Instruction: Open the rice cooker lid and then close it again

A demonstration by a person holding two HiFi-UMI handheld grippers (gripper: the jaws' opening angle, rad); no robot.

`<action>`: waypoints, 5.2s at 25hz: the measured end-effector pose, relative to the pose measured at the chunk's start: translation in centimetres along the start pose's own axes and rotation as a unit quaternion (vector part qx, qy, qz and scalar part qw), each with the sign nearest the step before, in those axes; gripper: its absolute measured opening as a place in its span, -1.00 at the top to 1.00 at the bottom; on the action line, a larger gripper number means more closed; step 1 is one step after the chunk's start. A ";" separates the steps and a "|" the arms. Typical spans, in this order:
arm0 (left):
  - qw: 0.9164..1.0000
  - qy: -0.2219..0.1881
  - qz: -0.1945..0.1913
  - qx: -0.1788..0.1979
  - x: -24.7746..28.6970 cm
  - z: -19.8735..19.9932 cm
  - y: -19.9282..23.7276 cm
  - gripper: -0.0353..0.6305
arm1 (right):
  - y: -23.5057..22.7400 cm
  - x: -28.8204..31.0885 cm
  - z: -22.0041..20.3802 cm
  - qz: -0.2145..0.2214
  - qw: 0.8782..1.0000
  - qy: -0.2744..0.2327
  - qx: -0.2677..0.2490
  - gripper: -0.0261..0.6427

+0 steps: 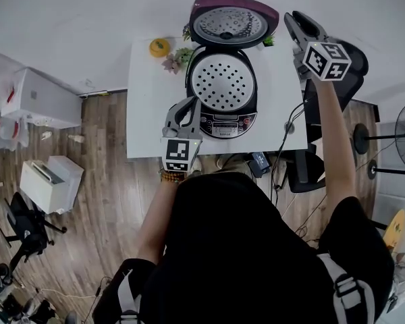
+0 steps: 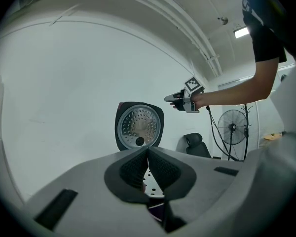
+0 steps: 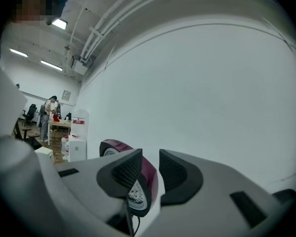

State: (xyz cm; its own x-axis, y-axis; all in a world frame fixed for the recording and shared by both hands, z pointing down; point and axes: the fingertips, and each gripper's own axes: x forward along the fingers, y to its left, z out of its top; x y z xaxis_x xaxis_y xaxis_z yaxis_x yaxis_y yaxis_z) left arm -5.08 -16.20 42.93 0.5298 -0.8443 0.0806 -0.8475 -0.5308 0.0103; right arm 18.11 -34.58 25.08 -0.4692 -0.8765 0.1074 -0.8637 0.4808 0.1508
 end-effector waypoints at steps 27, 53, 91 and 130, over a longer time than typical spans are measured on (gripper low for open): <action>1.000 0.019 0.000 -0.001 -0.6 -1.0 0.1 0.82 | -0.7 6.8 -2.0 0.111 0.975 0.044 0.186 0.38; 0.999 0.022 -0.033 -0.002 0.4 -1.4 -0.8 0.82 | 1.0 6.3 -3.3 0.151 0.945 0.124 0.263 0.34; 0.998 0.039 -0.050 -0.006 0.8 -2.7 -1.4 0.82 | 2.7 3.0 -4.4 0.152 0.947 0.093 0.268 0.33; 0.996 0.034 -0.078 0.029 1.2 -2.8 -3.4 0.82 | 6.4 -2.5 -6.9 0.151 0.957 0.051 0.242 0.32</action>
State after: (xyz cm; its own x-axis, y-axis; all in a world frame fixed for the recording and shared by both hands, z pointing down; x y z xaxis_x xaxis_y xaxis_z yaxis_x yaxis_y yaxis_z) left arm -1.68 -15.21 45.84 0.6494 -0.7455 0.1503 -0.7507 -0.6600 -0.0299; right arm 14.97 -29.17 32.54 -0.7124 -0.6800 0.1734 -0.6865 0.6240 -0.3733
